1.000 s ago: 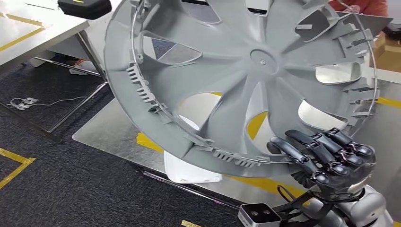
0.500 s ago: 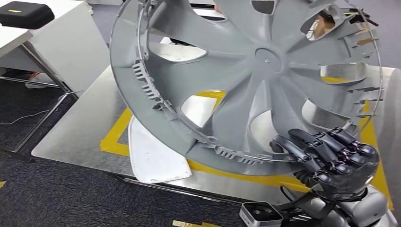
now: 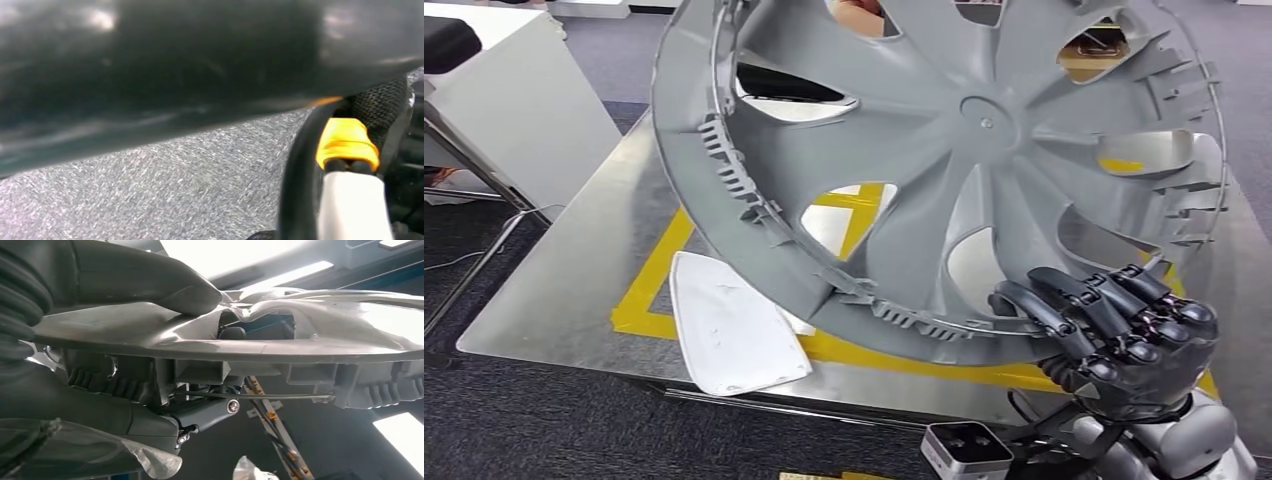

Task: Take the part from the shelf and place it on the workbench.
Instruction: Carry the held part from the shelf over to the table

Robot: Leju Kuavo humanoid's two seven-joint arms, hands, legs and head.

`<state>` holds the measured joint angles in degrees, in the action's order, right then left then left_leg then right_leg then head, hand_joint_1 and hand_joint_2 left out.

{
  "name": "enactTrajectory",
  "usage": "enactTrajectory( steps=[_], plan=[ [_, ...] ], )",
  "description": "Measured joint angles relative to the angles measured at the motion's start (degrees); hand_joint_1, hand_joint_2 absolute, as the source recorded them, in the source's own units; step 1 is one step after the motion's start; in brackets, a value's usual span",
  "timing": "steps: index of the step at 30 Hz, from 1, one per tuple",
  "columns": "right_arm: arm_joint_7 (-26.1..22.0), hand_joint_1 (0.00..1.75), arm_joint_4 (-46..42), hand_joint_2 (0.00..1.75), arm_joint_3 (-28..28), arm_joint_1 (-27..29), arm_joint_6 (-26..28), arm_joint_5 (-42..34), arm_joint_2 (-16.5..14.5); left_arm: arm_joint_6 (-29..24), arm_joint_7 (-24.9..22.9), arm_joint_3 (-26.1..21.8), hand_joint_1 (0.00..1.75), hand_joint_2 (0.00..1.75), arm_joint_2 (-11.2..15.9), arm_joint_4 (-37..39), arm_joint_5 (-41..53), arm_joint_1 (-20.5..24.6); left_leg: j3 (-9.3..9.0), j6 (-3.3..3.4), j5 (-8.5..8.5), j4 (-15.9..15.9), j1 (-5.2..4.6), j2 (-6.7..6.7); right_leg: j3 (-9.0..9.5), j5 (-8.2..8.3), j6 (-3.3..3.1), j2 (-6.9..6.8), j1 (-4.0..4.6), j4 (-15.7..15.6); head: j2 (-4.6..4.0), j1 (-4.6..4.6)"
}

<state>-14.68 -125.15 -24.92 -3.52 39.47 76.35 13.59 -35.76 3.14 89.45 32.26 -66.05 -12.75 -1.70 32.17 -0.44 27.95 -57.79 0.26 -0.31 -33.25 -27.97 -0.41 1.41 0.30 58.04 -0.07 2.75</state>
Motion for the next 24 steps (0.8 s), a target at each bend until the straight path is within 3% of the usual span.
enactTrajectory(
  steps=[8, 20, 24],
  plan=[
    [1.3, 1.75, 0.1, 1.75, 0.0, -0.2, 0.0, 1.1, 0.1, 0.0, -0.2, 0.0, 0.00, 0.00, 0.0, 0.0, 0.0, 0.0, 0.17, 0.47, -0.19, -0.1, -0.27, -0.02, 0.09, 0.50, 0.83, -0.06, -0.30, -0.5, 0.00, -0.01],
    [12.1, 1.75, 4.0, 1.75, 0.8, 1.6, -0.1, 5.3, 1.9, -1.7, -2.1, 0.0, 0.00, 0.00, 0.3, -1.1, -0.6, -0.2, 0.18, 0.61, -0.30, -0.1, -0.25, -0.02, -0.02, 0.59, 0.97, -0.08, -0.29, -0.5, 0.00, -0.03],
    [13.6, 1.75, 5.3, 1.75, 0.8, 1.7, -0.2, 5.8, 2.7, -2.0, -2.4, 0.0, 0.00, 0.00, 0.4, -1.5, -0.7, -0.3, 0.18, 0.60, -0.32, -0.1, -0.25, -0.02, -0.08, 0.59, 0.97, -0.07, -0.28, -0.4, 0.00, -0.03]
  ],
)
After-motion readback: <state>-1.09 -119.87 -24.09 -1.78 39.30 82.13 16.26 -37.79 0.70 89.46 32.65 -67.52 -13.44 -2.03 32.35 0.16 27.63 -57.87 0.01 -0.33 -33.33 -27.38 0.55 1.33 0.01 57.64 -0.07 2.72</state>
